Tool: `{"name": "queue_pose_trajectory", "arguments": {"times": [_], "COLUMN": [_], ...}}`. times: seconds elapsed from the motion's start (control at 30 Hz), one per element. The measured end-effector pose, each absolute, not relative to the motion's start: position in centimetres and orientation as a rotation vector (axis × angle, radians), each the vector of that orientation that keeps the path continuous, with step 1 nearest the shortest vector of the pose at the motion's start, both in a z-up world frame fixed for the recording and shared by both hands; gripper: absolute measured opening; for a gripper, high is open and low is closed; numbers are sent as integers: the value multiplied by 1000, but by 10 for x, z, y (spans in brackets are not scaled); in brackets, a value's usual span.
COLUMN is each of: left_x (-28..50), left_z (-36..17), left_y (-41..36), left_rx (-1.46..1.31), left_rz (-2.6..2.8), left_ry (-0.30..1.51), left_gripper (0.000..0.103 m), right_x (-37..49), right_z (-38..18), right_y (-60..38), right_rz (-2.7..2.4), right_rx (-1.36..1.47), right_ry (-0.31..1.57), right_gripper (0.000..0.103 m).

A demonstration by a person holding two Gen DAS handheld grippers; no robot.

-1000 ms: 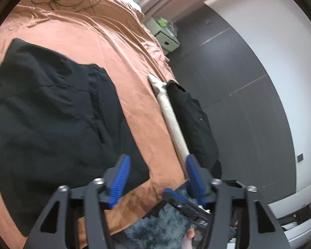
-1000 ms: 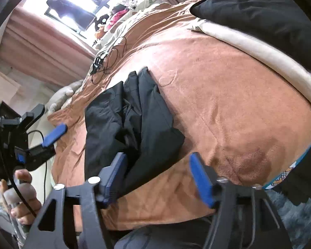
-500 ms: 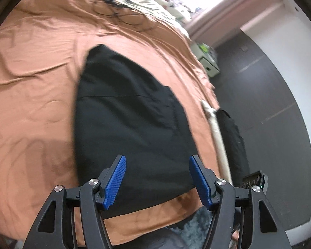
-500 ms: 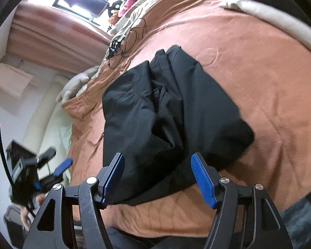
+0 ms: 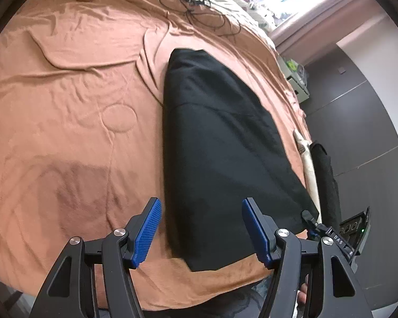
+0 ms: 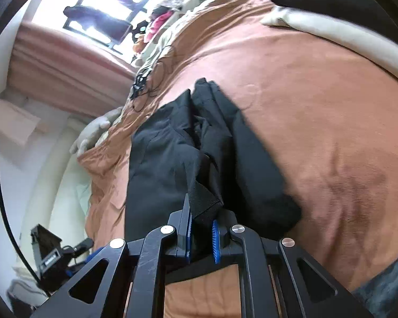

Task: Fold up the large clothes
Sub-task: 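Lower both grippers onto the folded black jacket edge, then grasp the folded jacket edge with the left gripper while the right gripper grasps it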

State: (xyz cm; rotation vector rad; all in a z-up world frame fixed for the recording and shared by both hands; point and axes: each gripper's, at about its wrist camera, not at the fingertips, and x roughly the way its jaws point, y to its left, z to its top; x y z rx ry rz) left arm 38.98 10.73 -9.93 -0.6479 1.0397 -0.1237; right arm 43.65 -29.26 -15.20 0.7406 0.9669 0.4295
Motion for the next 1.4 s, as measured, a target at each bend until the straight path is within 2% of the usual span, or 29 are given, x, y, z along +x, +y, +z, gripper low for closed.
{"name": "queue_pose_trajectory", "arguments": {"times": [0.2,0.33,0.43,0.5,0.57,0.83,0.87,0.9,0.93,1.0,1.17,1.27,1.4], "left_x": [398,401,404,403,404,402,402,402,400,399,395,393,384], "left_z": [-119,-132,-144,-149,-151,-153,-154,-156,-157,-160,-154,-152,-147], "left_y": [87,75,66,62,59,49,47,45,44,42,34,35,39], "left_rx": [-630,-623,-617,-619,-623,-610,-603,-597,-594,-588,-515,-505,-502], "left_rz": [-140,-154,-168,-176,-182,-165,-163,-161,-160,-155,-138,-126,-132], "left_ry": [1087,1120,1156,1166,1170,1163,1163,1166,1168,1165,1145,1148,1142], "left_gripper": [64,57,56,56,56,56,56,56,56,56,38,31,28], "right_x": [433,431,434,434,436,456,457,455,454,451,443,439,428], "right_z": [-163,-169,-170,-164,-160,-184,-188,-190,-194,-197,-187,-182,-175], "right_y": [-311,-318,-321,-323,-324,-322,-320,-318,-315,-313,-308,-305,-300], "right_rz": [403,366,363,324,296,359,376,393,409,406,435,448,453], "right_rx": [756,754,745,688,651,692,700,704,710,712,703,707,688], "right_ry": [984,1005,1032,1032,1026,1090,1092,1093,1098,1094,1063,1060,1061], "right_gripper": [12,15,33,65,71,70,62,48,44,30,21,20,20]}}
